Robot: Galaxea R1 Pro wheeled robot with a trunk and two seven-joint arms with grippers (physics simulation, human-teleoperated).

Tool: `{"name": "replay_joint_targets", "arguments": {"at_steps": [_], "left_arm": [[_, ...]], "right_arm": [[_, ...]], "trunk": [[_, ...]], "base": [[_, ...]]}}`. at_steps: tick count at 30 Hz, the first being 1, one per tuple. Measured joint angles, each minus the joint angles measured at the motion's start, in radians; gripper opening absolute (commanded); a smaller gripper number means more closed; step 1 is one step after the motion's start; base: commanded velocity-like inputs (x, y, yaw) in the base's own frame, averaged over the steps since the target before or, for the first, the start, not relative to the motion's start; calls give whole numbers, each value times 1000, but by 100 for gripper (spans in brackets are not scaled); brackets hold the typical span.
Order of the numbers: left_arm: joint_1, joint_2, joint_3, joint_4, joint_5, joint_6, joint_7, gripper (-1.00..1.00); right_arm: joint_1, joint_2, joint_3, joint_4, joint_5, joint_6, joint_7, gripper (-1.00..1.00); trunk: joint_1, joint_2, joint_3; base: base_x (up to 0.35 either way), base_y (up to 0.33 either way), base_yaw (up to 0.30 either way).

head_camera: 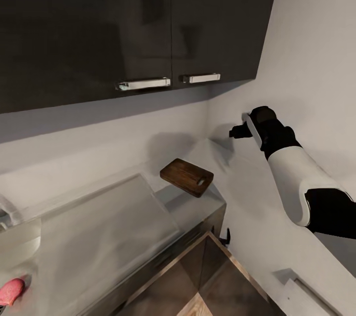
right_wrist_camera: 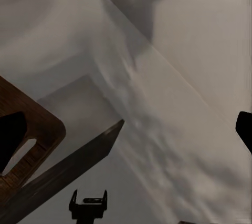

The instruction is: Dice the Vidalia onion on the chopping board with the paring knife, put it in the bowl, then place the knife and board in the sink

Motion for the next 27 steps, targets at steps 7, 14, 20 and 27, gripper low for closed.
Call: {"name": "replay_joint_targets", "arguments": {"at_steps": [7, 14, 20, 27], "left_arm": [[0, 0, 0, 0, 0, 0, 0, 100], [-34, -6, 2, -35, -3, -4, 3, 100], [-67, -25, 1, -56, -3, 4, 3, 100], [-67, -29, 1, -57, -4, 7, 3, 100]], "right_arm": [[0, 2, 0, 0, 0, 0, 1, 100], [-11, 22, 5, 20, 5, 23, -6, 100], [-10, 26, 23, 29, 37, 11, -5, 100], [-9, 25, 27, 33, 78, 9, -3, 100]], "trunk": [[0, 0, 0], [0, 0, 0], [0, 0, 0], [0, 0, 0]], "base": [[12, -12, 0], [0, 0, 0], [0, 0, 0], [0, 0, 0]]}}
